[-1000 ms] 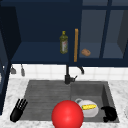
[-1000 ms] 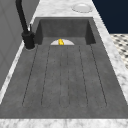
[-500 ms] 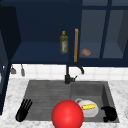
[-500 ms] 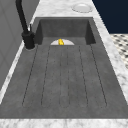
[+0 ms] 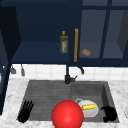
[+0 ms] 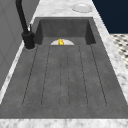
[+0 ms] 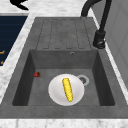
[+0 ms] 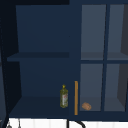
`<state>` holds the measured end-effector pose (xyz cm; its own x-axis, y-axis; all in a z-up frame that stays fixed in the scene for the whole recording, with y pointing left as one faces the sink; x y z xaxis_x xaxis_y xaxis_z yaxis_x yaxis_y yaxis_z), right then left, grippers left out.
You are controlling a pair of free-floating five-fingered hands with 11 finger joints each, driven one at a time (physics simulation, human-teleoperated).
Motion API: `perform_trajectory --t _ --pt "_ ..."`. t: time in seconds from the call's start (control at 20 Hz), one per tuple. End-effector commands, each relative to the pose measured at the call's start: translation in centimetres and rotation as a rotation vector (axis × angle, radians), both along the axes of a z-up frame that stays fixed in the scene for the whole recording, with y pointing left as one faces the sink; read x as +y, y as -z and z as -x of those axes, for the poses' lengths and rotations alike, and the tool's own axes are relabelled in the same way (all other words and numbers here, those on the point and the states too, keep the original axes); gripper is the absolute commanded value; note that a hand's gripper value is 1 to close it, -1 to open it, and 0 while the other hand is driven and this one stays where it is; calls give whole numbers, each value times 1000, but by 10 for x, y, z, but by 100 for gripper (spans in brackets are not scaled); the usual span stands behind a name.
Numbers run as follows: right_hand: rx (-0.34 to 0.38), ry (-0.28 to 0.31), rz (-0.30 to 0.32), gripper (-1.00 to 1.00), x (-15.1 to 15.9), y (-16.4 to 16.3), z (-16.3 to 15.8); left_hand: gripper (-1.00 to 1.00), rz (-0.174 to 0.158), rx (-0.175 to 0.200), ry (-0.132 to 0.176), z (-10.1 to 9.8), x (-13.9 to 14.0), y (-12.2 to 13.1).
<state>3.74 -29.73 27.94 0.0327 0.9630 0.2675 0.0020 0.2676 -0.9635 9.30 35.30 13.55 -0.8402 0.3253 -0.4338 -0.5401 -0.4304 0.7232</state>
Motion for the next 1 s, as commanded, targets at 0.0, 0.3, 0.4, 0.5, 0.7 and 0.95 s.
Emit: perform_trajectory --t 0.0,0.3,0.4,0.5,0.7,0.95 --pt "0 0 0 0 0 0 0 -100 73 124 -39 3 0 4" --pt "0 0 0 0 0 0 0 -100 49 238 -108 7 0 6" --pt "0 0 0 0 0 0 0 -100 41 269 -129 6 0 6" --pt "0 0 0 0 0 0 0 -100 46 279 -148 7 0 -1" --pt "0 0 0 0 0 0 0 -100 79 345 -163 9 -2 1" --pt "0 0 0 0 0 0 0 -100 111 424 -180 9 -8 3"
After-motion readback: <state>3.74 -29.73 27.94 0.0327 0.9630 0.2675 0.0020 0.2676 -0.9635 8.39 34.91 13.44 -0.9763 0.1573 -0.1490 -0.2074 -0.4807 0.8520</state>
